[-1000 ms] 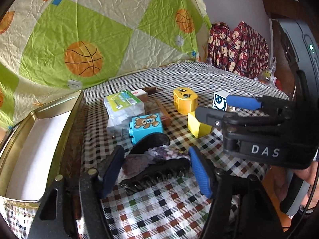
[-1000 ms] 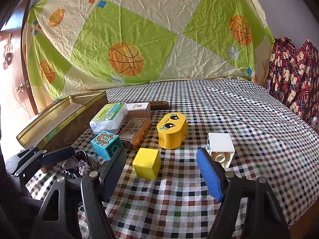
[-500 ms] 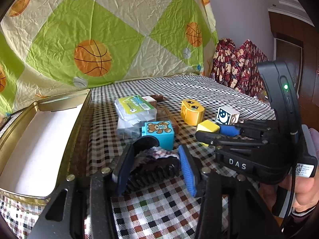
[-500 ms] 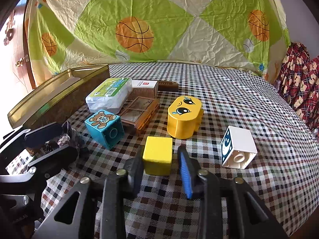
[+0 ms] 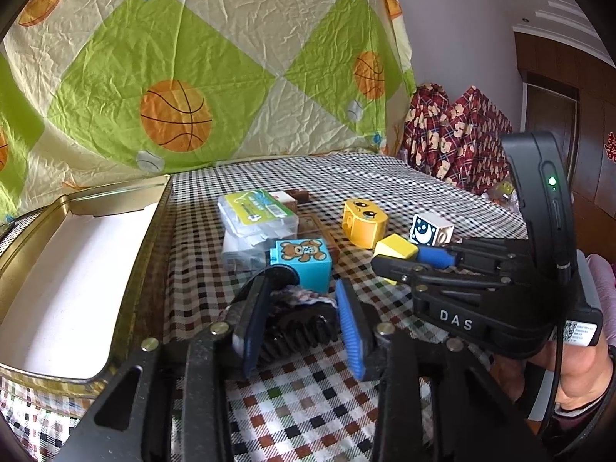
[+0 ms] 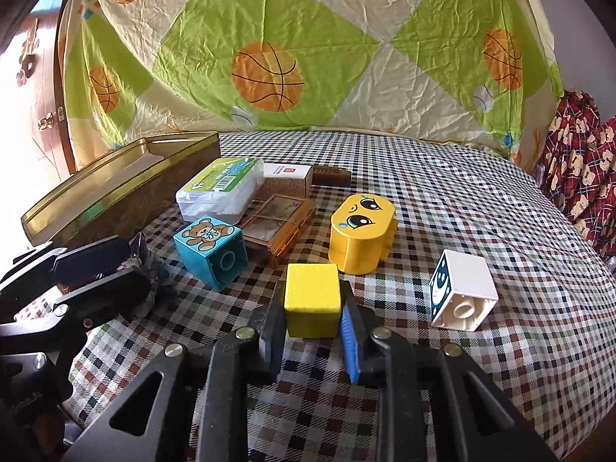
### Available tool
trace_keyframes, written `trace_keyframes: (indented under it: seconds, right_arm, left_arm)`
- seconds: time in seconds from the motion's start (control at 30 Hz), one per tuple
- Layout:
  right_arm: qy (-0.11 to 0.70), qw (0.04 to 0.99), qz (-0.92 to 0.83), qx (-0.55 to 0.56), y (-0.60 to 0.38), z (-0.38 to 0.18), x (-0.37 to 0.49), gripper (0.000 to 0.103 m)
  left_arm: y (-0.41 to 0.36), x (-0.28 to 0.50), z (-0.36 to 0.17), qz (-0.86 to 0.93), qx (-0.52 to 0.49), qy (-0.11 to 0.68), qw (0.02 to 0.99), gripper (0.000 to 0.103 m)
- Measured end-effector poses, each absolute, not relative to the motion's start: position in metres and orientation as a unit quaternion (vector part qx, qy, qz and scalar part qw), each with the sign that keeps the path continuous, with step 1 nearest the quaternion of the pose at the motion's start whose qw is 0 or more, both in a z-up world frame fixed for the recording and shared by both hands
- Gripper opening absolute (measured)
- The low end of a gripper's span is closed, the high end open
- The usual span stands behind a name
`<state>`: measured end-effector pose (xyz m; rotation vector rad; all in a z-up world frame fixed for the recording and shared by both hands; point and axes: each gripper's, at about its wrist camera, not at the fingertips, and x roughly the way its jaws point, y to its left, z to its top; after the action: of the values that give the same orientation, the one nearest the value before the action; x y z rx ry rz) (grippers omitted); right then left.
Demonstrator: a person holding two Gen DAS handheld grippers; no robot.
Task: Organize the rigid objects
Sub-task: 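Lift and carry the clip and yellow cube toward the gold tin tray with both tools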
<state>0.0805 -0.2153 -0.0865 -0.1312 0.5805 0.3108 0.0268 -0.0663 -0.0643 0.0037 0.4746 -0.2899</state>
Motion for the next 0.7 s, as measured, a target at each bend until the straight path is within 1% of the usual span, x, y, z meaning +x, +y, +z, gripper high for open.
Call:
trace_keyframes:
  seconds: [0.03, 0.07, 0.1, 0.13, 0.17, 0.2, 0.3, 0.37, 0.43, 0.47, 0.5, 0.53, 0.7]
  right_arm:
    - [0.285, 0.944, 0.153, -0.064, -0.215, -0.087, 0.08, 0.027]
    - [0.284, 0.944, 0.153, -0.063, -0.215, -0.087, 0.08, 0.027]
    - [0.284, 0.944, 0.153, -0.062, -0.215, -0.087, 0.08, 0.027]
    - [0.284, 0.944, 0.154, -0.061, -0.216, -0.086, 0.08, 0.027]
    - [0.285, 0.944, 0.154, -0.061, -0.216, -0.086, 0.08, 0.027]
    - [0.284, 0.944, 0.155, -0.06, -0.216, -0.086, 0.08, 0.027]
    - [0.284, 0.944, 0.156, -0.058, -0.216, -0.086, 0.08, 0.027]
    - [0.284, 0.944, 0.156, -0.057, -0.216, -0.086, 0.08, 0.027]
    - [0.284, 0.944, 0.157, -0.058, -0.216, -0.086, 0.08, 0.027]
    - [0.284, 0.944, 0.157, -0.058, -0.216, -0.086, 0.08, 0.027]
    - [0.283, 0.944, 0.157, -0.058, -0.216, -0.086, 0.08, 0.027]
    - [0.282, 0.945, 0.157, -0.058, -0.216, -0.086, 0.08, 0.027]
    - [0.253, 0.953, 0.158, -0.048, -0.219, -0.084, 0.073, 0.027]
  left_arm:
    - [-0.066, 0.027, -0.064, -0.14, -0.001, 0.236, 0.961, 0.044]
    - [-0.065, 0.028, -0.064, -0.135, -0.002, 0.243, 0.961, 0.059]
    - [-0.065, 0.028, -0.063, -0.143, -0.008, 0.244, 0.959, 0.064]
    - [-0.066, 0.028, -0.063, -0.148, -0.007, 0.245, 0.958, 0.074]
    - [-0.069, 0.028, -0.063, -0.145, 0.003, 0.251, 0.957, 0.081]
    - [-0.071, 0.03, -0.063, -0.139, 0.01, 0.259, 0.956, 0.082]
    - [-0.072, 0.039, -0.065, -0.14, 0.012, 0.29, 0.947, 0.083]
    - [-0.067, 0.046, -0.068, -0.143, -0.004, 0.314, 0.939, 0.076]
    - [-0.068, 0.05, -0.071, -0.144, -0.005, 0.33, 0.933, 0.075]
    - [-0.069, 0.049, -0.071, -0.142, 0.0, 0.33, 0.933, 0.075]
    - [-0.071, 0.047, -0.072, -0.138, 0.004, 0.325, 0.936, 0.071]
    - [-0.072, 0.044, -0.071, -0.139, 0.007, 0.317, 0.938, 0.07]
    - [-0.071, 0.035, -0.069, -0.134, 0.011, 0.288, 0.948, 0.069]
